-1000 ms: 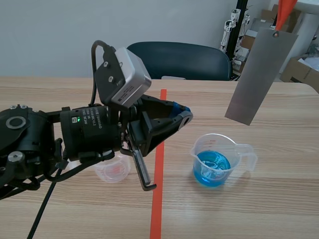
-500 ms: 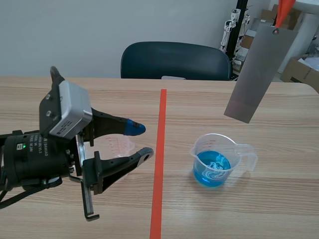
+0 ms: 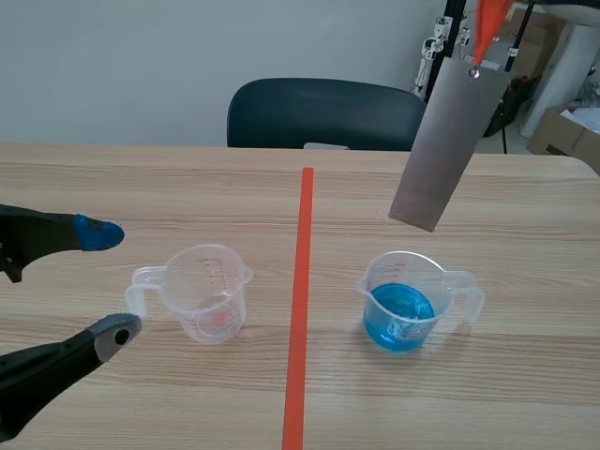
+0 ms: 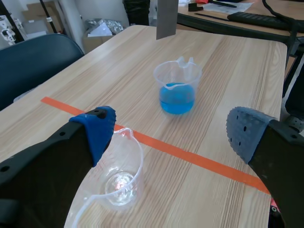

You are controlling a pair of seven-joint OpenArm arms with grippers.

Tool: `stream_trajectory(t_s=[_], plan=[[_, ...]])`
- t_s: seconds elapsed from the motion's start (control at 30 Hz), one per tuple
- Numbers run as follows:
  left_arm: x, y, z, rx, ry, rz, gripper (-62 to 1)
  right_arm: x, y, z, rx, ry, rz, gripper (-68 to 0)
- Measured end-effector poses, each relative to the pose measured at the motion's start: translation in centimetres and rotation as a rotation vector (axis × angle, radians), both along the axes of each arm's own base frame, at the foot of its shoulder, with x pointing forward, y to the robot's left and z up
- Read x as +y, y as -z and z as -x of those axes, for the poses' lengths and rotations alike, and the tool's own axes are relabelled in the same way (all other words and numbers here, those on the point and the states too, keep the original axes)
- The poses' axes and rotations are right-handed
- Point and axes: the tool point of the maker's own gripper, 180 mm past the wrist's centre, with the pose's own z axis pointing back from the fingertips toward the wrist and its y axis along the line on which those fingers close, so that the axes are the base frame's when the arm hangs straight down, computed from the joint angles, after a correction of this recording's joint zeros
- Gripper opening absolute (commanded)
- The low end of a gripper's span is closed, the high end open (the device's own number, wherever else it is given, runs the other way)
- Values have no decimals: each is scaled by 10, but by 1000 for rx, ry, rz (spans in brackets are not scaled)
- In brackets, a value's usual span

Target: Do the redox reaction experiment. move the plate over the left beaker

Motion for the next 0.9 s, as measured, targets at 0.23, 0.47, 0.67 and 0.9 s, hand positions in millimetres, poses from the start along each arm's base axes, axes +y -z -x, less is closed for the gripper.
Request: stream_trajectory(t_s=[0.23, 0.47, 0.67, 0.9], plan=[[23, 0, 20, 42, -25, 5, 14, 6, -15, -4, -63, -10, -14, -678], [39, 2, 40, 98, -62, 16, 14, 22, -20, 4, -113, -59, -11, -678], [56, -1, 43, 122, -125, 17, 14, 35, -19, 4, -134, -88, 15, -678], [68, -16, 32, 85, -180, 52, 14, 53, -14, 2, -145, -116, 18, -678]])
